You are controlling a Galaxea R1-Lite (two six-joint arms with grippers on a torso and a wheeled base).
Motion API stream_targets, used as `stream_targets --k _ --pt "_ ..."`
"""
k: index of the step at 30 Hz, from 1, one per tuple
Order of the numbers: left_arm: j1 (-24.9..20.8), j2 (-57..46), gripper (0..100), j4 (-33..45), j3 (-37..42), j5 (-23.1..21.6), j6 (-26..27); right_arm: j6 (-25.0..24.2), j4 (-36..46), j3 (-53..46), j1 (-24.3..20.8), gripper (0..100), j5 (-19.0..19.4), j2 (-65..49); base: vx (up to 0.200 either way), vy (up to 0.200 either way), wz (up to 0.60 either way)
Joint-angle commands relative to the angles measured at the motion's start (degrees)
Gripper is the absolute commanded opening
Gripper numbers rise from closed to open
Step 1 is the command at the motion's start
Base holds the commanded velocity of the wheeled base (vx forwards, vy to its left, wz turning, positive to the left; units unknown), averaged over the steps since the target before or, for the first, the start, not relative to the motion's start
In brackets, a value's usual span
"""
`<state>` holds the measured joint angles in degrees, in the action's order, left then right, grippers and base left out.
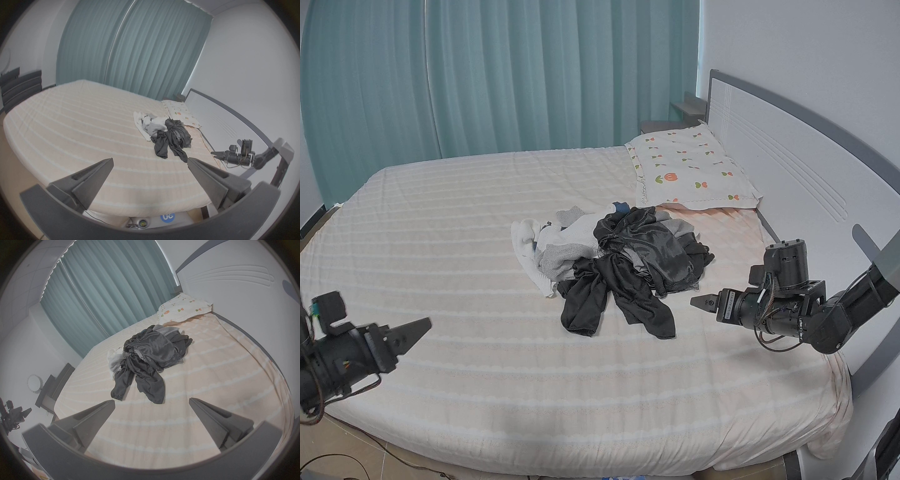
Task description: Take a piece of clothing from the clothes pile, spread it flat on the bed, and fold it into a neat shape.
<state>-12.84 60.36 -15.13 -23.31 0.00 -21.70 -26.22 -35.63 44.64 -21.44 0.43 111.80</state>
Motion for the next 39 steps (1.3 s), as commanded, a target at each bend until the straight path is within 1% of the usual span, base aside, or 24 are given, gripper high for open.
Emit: stream_targets --k 1,2,4,5,6,11,13,14,15,19,25,28,30,39 --pt "-12.7 56.2 100 -10.2 -26.3 3.3 -19.7 -7.6 -2.9 11.1 -3.6 100 -4.8 14.9 0.000 0.000 0.00" --pt "-13.4 60.1 100 -9.7 -30.6 3.3 -20.6 -7.6 -2.8 12.8 -3.7 100 -5.7 16.9 0.000 0.000 0.00" --pt "-13.8 63.3 100 -8.9 -33.8 3.3 -20.6 -7.6 -2.8 14.6 -3.7 100 -6.8 19.1 0.000 0.000 0.00" --pt "-13.8 63.3 100 -8.9 -33.8 3.3 -20.6 -7.6 -2.8 14.6 -3.7 100 -6.8 19.1 0.000 0.000 0.00" --pt "-14.6 68.1 100 -7.6 -37.9 3.2 -20.7 -7.5 -2.9 16.8 -3.8 100 -7.9 22.1 0.000 0.000 0.00" --pt "-15.3 74.7 100 -3.1 -47.2 2.8 -20.8 -7.5 -2.3 21.4 -3.7 100 -8.2 26.5 0.000 0.000 0.00" --pt "-15.3 75.0 100 -2.7 -47.8 2.8 -20.8 -7.5 -2.3 21.7 -3.7 100 -8.2 26.7 0.000 0.000 0.00" --pt "-15.4 77.5 100 0.2 -52.2 2.7 -20.8 -7.6 -2.2 23.6 -3.8 100 -8.2 28.6 0.000 0.000 0.00" --pt "-15.6 78.3 100 0.7 -53.2 2.7 -20.8 -7.5 -2.3 24.1 -3.8 100 -8.3 29.3 0.000 0.000 0.00" --pt "-16.2 81.2 100 0.5 -55.8 2.8 -20.8 -7.2 -2.2 26.2 -3.6 100 -8.3 31.3 0.000 0.000 0.00" --pt "-16.3 83.8 100 0.5 -59.7 3.4 -21.0 -7.0 -1.8 28.7 -3.5 100 -9.7 34.1 0.000 0.000 0.00" --pt "-16.3 84.5 100 0.9 -62.2 3.9 -24.4 -6.4 -1.9 29.1 -3.6 100 -9.7 34.5 0.000 0.000 0.00" --pt "-16.3 84.6 100 0.9 -62.8 4.0 -25.7 -6.0 -1.9 29.4 -3.6 100 -9.7 34.5 0.000 0.000 0.00" --pt "-15.8 84.9 100 0.8 -64.1 5.2 -25.8 -5.9 -1.8 31.0 -3.9 100 -9.6 35.3 0.000 0.000 0.00"
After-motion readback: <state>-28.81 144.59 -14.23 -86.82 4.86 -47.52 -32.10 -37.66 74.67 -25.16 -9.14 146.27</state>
